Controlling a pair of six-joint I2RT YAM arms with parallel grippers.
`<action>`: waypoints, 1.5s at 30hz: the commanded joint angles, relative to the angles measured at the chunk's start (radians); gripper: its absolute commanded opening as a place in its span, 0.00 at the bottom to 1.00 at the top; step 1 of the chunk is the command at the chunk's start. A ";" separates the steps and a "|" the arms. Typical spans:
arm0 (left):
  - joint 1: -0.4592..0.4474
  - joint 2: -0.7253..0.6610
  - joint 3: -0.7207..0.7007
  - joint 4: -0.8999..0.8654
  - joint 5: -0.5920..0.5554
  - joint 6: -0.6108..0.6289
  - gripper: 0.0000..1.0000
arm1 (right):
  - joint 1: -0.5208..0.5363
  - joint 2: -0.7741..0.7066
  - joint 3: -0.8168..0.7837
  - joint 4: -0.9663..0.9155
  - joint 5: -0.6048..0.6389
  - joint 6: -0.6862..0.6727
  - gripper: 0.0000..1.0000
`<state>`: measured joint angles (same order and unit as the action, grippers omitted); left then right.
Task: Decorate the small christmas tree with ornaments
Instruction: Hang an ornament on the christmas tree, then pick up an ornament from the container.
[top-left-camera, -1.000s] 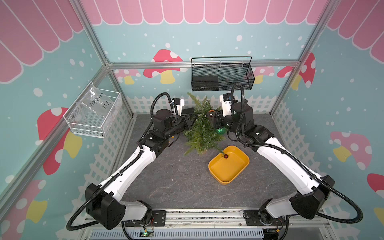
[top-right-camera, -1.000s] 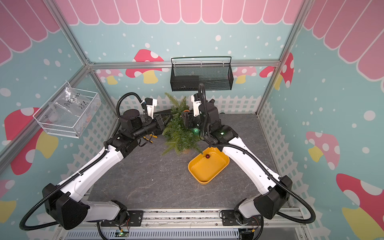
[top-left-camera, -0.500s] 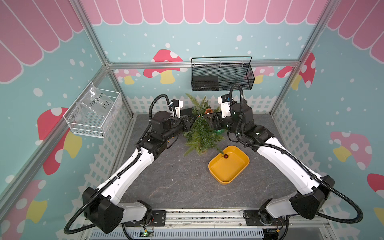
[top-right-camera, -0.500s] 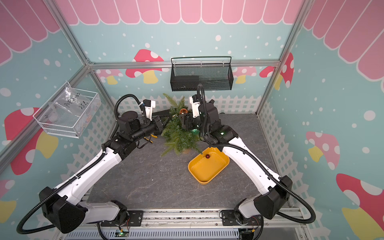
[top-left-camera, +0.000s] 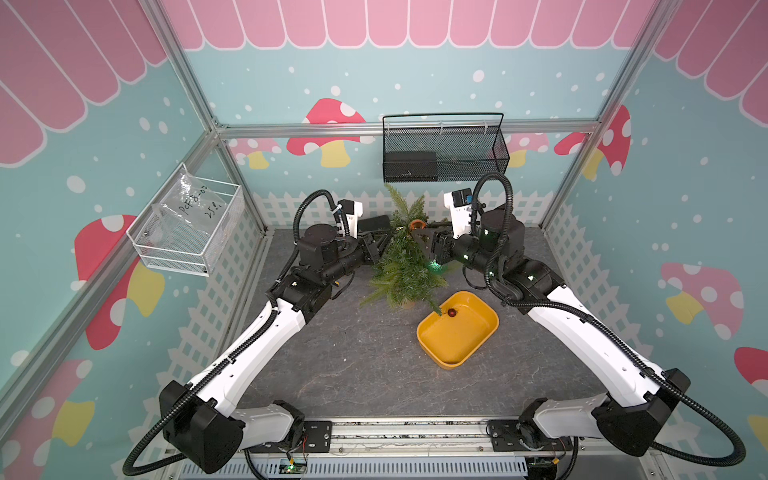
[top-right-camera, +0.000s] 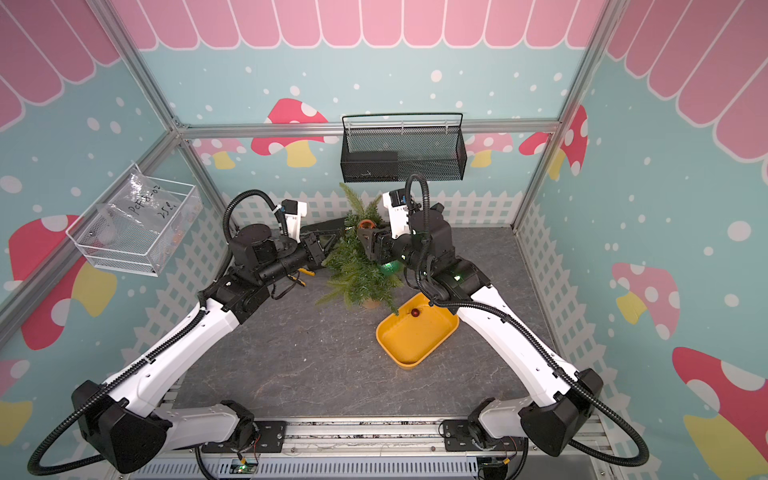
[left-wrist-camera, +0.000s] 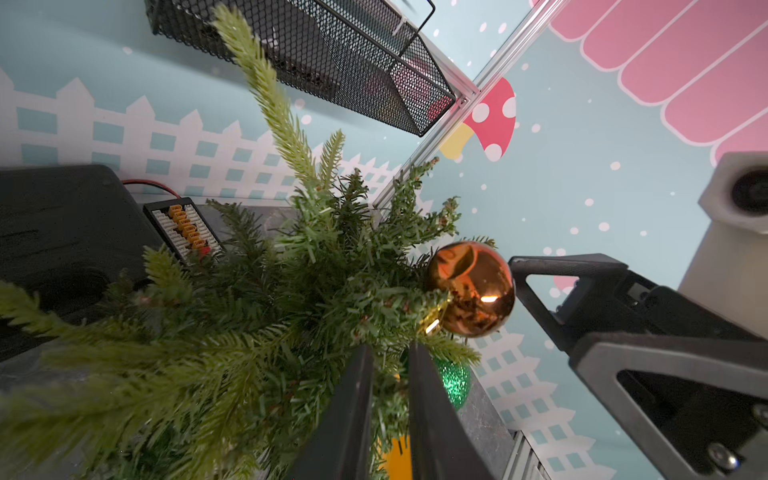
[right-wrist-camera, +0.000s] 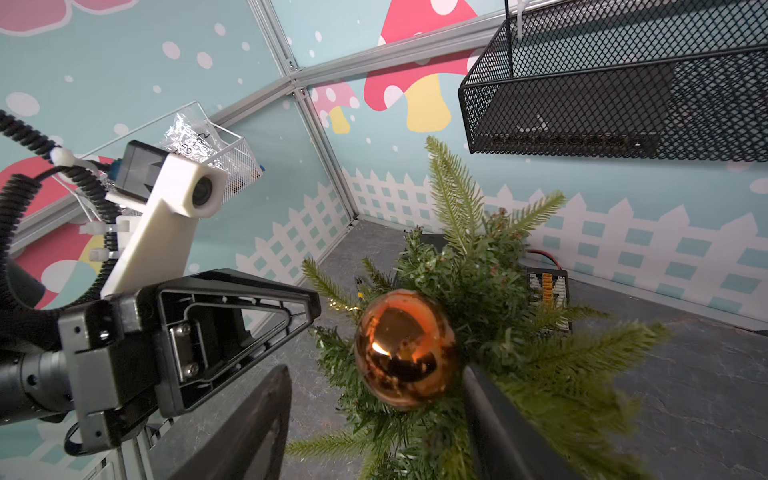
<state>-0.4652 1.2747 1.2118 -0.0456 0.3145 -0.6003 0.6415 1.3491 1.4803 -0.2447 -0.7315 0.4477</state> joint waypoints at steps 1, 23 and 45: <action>0.003 -0.031 -0.018 0.027 0.010 -0.021 0.25 | 0.001 0.018 0.009 0.035 0.023 -0.017 0.68; 0.002 0.065 0.076 0.042 0.059 -0.029 0.36 | -0.015 0.059 0.006 0.123 -0.136 -0.022 0.70; 0.000 -0.109 -0.067 -0.005 0.012 -0.046 0.41 | -0.019 -0.267 -0.230 0.062 0.004 -0.035 0.67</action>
<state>-0.4652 1.2053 1.1755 -0.0257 0.3397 -0.6262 0.6281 1.1439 1.2800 -0.1741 -0.7952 0.4232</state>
